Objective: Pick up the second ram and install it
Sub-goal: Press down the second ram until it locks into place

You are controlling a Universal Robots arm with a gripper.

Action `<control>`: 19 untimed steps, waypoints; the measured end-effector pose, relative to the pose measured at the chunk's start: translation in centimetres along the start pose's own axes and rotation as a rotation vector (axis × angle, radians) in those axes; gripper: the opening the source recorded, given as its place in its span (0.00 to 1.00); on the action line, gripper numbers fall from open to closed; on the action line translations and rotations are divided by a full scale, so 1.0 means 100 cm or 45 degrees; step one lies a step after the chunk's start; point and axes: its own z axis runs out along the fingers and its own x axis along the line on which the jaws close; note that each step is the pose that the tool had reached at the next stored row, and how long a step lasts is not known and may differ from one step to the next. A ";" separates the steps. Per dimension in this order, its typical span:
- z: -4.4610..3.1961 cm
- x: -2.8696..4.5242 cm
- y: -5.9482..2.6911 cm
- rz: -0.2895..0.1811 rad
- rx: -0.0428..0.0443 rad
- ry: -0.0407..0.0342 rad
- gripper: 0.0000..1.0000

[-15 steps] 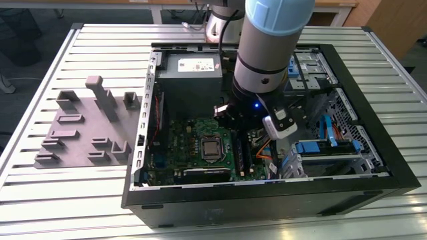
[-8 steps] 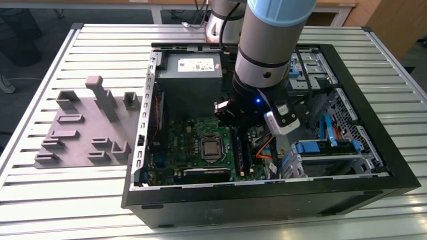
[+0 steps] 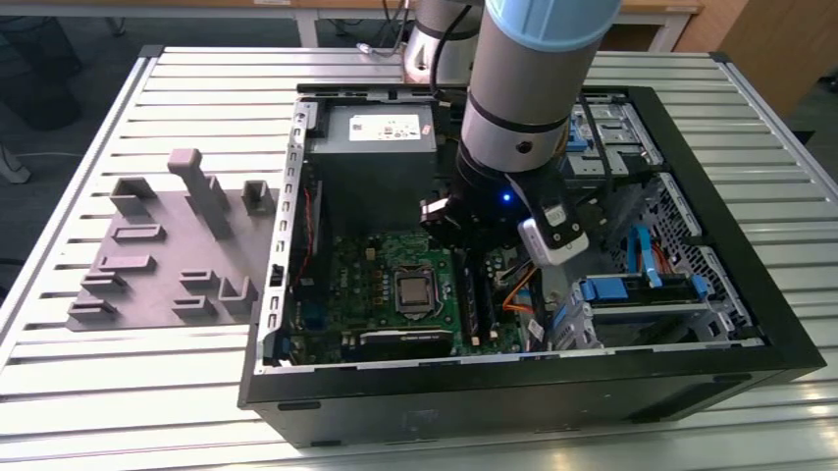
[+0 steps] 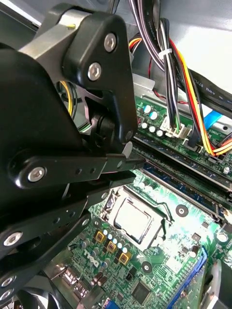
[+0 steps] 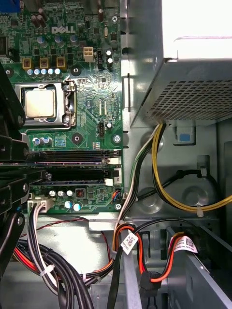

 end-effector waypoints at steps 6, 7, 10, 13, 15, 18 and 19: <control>-0.0001 0.0000 0.0000 0.000 0.000 0.0000 0.11; 0.0000 0.0000 0.0000 0.000 0.000 0.0000 0.11; 0.0013 0.0000 0.0000 0.000 -0.005 0.0002 0.11; 0.0034 0.0000 -0.0001 0.000 -0.012 0.0006 0.11; 0.0046 -0.0001 0.0000 0.000 -0.016 0.0006 0.11; 0.0059 -0.0001 -0.0001 0.000 -0.016 0.0007 0.11; 0.0063 -0.0001 -0.0001 0.000 -0.016 0.0007 0.11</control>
